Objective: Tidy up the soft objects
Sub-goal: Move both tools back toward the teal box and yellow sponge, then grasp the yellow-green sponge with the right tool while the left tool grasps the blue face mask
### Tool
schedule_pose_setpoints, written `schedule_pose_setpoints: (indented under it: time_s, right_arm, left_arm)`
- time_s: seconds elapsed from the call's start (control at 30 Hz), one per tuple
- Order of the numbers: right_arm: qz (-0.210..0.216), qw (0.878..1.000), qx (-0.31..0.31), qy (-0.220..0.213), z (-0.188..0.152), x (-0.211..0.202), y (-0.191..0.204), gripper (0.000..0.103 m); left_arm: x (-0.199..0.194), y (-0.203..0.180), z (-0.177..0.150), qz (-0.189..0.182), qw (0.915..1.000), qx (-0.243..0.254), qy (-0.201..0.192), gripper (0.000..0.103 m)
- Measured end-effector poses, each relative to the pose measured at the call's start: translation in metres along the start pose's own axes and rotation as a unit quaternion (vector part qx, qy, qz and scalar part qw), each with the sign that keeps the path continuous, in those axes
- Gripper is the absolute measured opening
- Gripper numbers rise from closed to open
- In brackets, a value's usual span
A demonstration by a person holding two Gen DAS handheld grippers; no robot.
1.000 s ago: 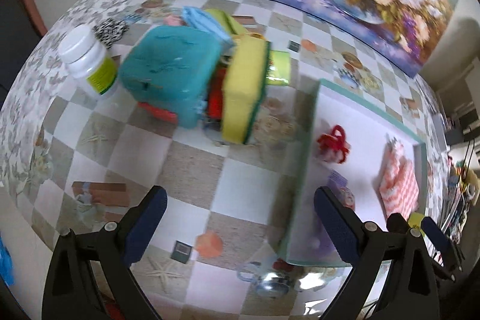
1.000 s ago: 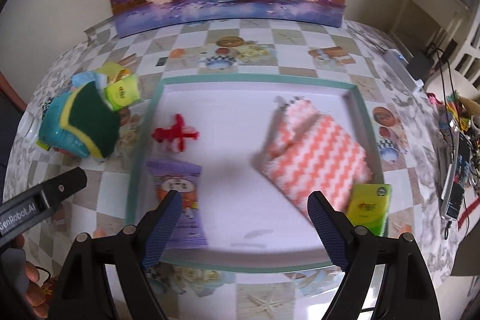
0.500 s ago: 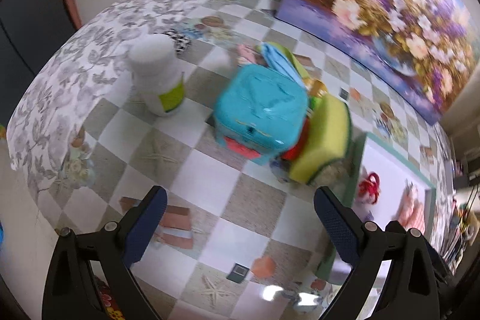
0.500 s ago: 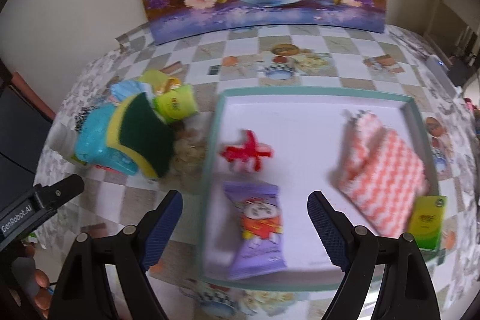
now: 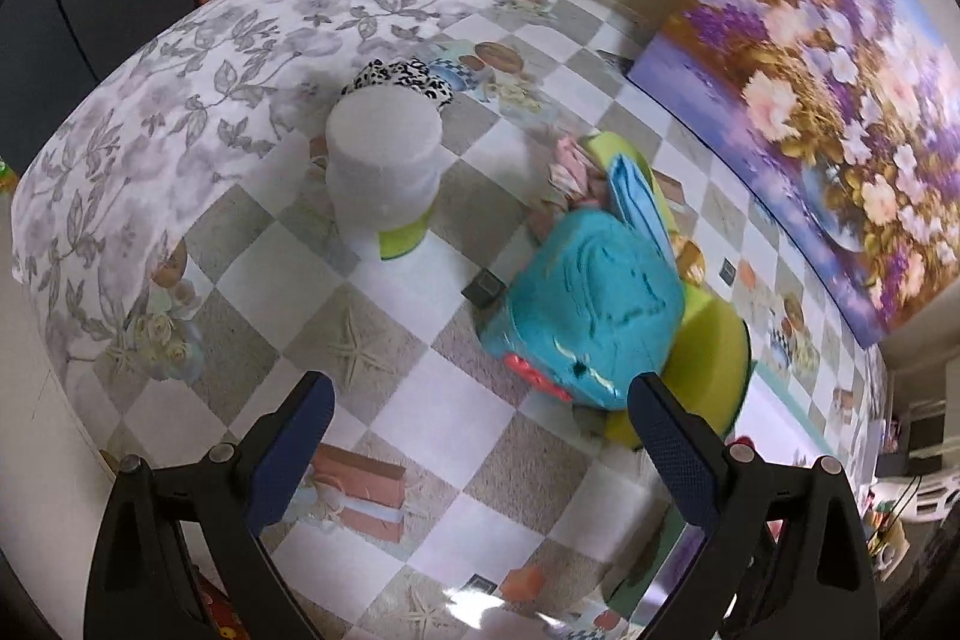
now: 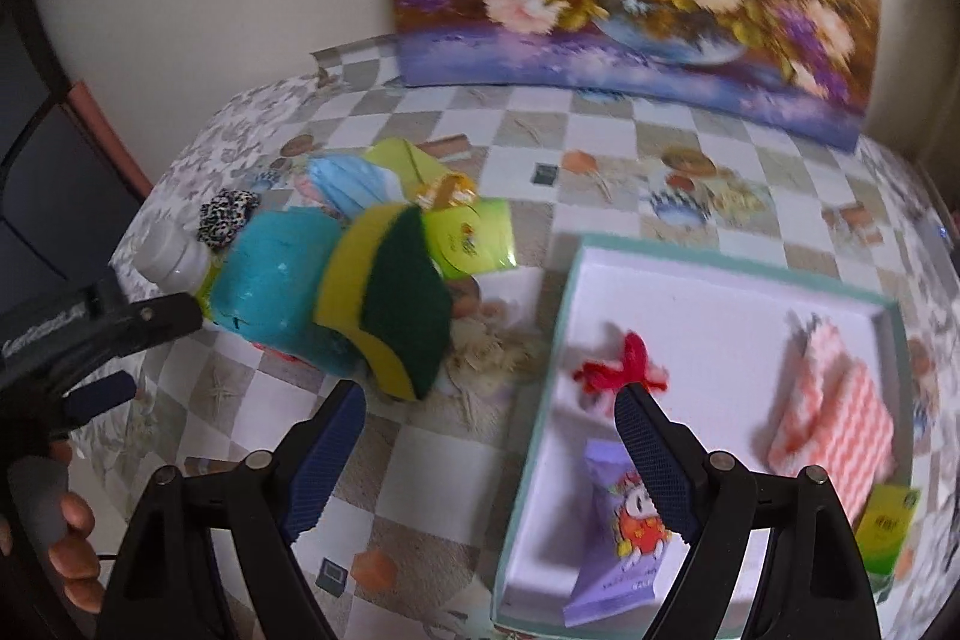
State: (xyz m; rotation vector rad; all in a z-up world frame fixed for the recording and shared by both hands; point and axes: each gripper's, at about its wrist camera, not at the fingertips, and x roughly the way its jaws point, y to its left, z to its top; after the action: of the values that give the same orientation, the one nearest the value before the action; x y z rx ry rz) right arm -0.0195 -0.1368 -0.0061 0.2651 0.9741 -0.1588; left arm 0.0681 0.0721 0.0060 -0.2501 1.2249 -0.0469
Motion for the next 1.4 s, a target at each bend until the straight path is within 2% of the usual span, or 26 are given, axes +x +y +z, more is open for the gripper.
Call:
schedule_pose_setpoints:
  time_s: [0.17, 0.33, 0.43, 0.53, 0.93, 1.03, 1.1, 1.23, 1.27, 1.4]
  right_arm:
    - [0.018, 1.0, -0.001, 0.001, 0.015, 0.002, 0.01, 0.088]
    - [0.01, 1.0, -0.008, 0.01, 0.029, 0.01, 0.019, 0.088]
    - [0.012, 1.0, -0.01, 0.02, 0.036, 0.019, 0.022, 0.088]
    - [0.011, 1.0, -0.011, 0.025, 0.041, 0.025, 0.025, 0.088]
    - [0.006, 0.999, -0.009, 0.048, 0.046, 0.05, 0.032, 0.086]
    - [0.012, 0.999, -0.014, 0.05, 0.043, 0.054, 0.035, 0.074]
    - [0.011, 0.998, -0.017, 0.052, 0.041, 0.057, 0.037, 0.059]
    - [0.016, 0.998, -0.022, 0.052, 0.04, 0.057, 0.039, 0.04]
    - [0.018, 0.998, -0.025, 0.05, 0.04, 0.056, 0.04, 0.032]
    - [0.018, 0.999, -0.032, 0.04, 0.042, 0.051, 0.039, 0.031]
  left_arm:
    - [0.003, -0.005, 0.015, 0.005, 1.0, 0.001, 0.005, 0.098]
    - [0.008, -0.013, 0.032, 0.009, 0.9999, 0.007, 0.003, 0.098]
    - [0.015, -0.014, 0.039, -0.005, 0.9999, 0.0, 0.009, 0.098]
    - [0.021, -0.016, 0.045, 0.005, 0.9999, 0.002, 0.013, 0.098]
    - [0.021, -0.022, 0.046, 0.009, 0.9997, 0.02, 0.005, 0.098]
    - [0.021, -0.023, 0.044, 0.007, 0.9996, 0.026, 0.006, 0.098]
    - [0.023, -0.024, 0.043, 0.006, 0.9996, 0.027, 0.008, 0.098]
    - [0.027, -0.022, 0.042, 0.003, 0.9996, 0.022, 0.016, 0.098]
    - [0.027, -0.021, 0.041, 0.001, 0.9996, 0.021, 0.017, 0.098]
    - [0.027, -0.02, 0.042, -0.005, 0.9997, 0.018, 0.019, 0.098]
